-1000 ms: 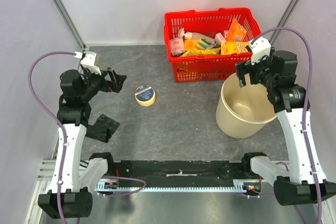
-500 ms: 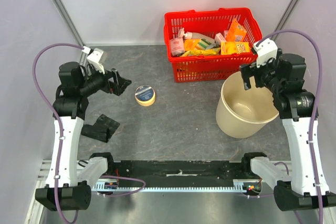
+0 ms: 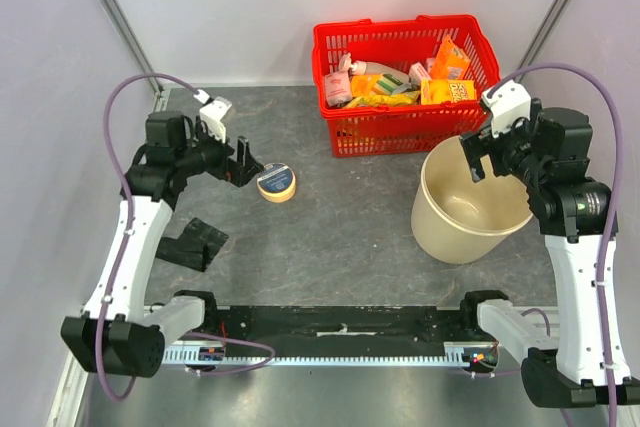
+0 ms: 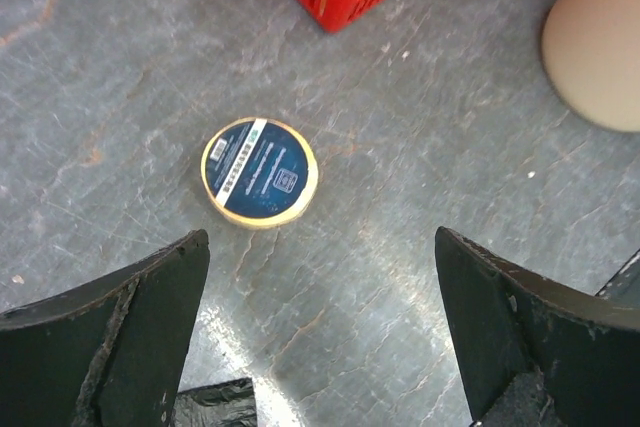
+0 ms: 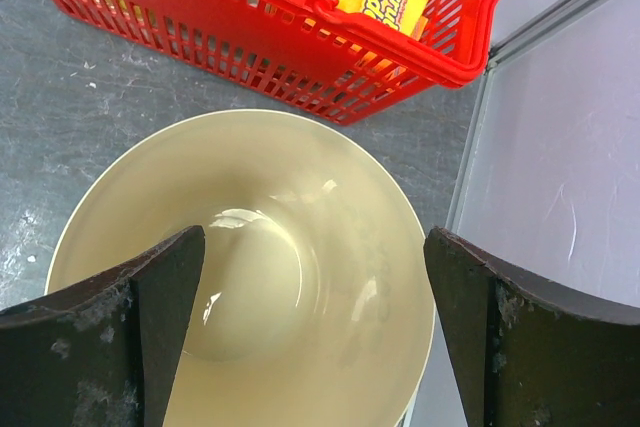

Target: Put the trash bags into the trash bin

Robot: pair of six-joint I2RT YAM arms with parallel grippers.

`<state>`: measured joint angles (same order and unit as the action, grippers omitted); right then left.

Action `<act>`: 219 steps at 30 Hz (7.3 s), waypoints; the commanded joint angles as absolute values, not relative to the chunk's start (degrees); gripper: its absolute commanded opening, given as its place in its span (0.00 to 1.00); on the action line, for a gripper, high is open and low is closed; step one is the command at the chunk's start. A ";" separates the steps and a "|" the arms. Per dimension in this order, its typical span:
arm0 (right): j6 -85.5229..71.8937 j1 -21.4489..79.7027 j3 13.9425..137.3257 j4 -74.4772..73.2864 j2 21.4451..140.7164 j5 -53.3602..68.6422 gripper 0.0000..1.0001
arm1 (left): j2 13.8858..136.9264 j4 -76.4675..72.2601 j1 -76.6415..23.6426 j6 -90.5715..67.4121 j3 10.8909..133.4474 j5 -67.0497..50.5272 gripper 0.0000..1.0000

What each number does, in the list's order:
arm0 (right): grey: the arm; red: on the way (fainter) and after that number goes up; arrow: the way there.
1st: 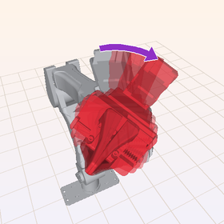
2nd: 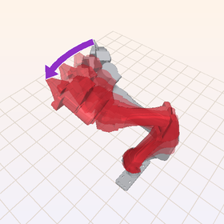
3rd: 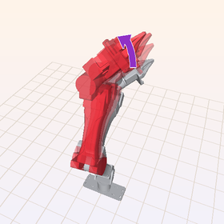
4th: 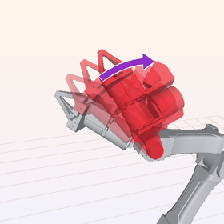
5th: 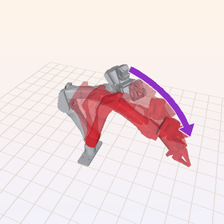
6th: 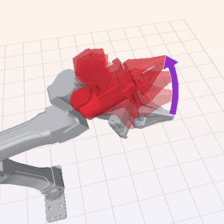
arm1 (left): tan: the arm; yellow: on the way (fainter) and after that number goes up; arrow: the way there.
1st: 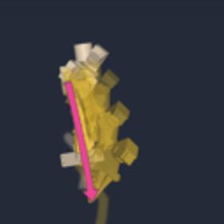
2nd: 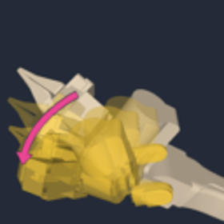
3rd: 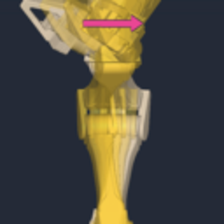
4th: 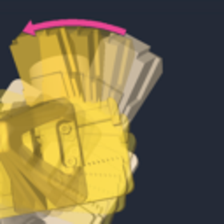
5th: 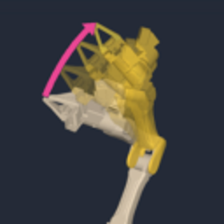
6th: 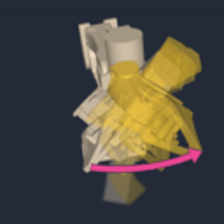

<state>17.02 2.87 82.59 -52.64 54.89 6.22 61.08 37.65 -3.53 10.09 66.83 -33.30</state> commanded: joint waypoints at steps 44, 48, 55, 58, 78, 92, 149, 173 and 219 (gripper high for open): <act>19.42 5.27 84.46 -58.36 60.65 17.83 0.96 | 114.52 6.15 -17.76 38.06 78.30 14.07 1.00; 20.30 9.92 85.87 -58.80 61.43 19.24 0.96 | 114.79 12.37 -15.91 35.08 84.27 9.86 1.00; 20.57 23.36 85.69 -55.81 64.68 16.27 0.96 | 110.75 26.18 -13.80 24.27 93.51 -1.21 1.00; 21.44 29.86 84.73 -54.94 67.49 13.11 0.95 | 107.68 30.83 -13.19 21.63 95.79 -5.35 1.00; 30.32 41.13 59.52 -42.37 74.62 -21.87 0.91 | 79.82 45.62 -5.36 26.53 81.14 -14.24 0.99; 35.16 35.34 49.49 -41.31 68.64 -26.45 0.91 | 71.90 46.57 2.54 44.37 61.44 -8.79 0.99; 24.70 35.95 59.50 -44.74 77.17 -7.56 0.98 | 64.25 45.09 16.55 99.94 31.73 -17.23 0.24; 15.56 31.56 64.95 -39.46 83.84 0.35 0.98 | 82.88 30.32 -45.16 55.99 60.81 -10.46 0.02; 10.63 45.35 81.74 -33.14 114.08 10.55 0.86 | 70.84 14.41 -49.04 46.32 34.19 -2.20 0.44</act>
